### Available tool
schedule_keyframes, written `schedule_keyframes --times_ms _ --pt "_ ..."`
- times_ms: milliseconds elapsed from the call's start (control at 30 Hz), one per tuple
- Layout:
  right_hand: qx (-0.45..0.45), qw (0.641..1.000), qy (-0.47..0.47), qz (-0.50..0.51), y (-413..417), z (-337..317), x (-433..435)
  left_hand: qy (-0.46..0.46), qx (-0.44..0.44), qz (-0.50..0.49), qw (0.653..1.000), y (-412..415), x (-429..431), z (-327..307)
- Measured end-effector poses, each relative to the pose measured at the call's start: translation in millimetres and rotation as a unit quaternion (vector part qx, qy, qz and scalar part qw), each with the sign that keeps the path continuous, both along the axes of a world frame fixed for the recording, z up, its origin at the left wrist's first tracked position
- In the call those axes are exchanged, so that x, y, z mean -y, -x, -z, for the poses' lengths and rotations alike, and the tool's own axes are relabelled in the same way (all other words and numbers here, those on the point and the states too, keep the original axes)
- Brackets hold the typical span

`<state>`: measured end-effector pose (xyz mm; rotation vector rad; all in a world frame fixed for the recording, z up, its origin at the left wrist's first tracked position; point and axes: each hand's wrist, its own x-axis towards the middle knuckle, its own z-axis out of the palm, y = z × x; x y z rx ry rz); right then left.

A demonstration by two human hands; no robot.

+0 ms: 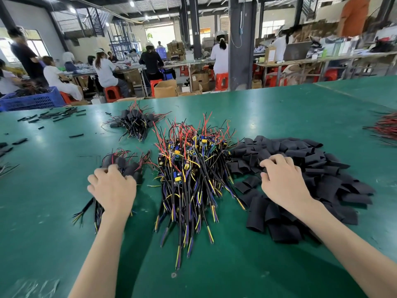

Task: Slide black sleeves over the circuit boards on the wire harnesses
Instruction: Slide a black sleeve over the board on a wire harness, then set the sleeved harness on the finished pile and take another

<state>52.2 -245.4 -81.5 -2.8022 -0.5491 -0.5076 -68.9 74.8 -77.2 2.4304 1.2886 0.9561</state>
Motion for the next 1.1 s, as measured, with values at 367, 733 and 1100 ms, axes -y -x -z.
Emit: schedule_keyframes --times_ms 367,733,1100 --pt "-0.080 0.995 0.062 0.025 -22.8 3.6 13.2 -0.117 -0.098 0.212 0.965 -91.5 99.1 -31.9" --pt "-0.099 0.995 0.024 0.006 -28.6 4.3 11.5 -0.052 -0.056 0.192 0.978 -102.3 102.3 -43.0" --pt "-0.101 0.993 -0.054 -0.007 -25.3 1.3 12.1 0.196 0.303 0.341 0.868 -76.9 102.4 -114.6"
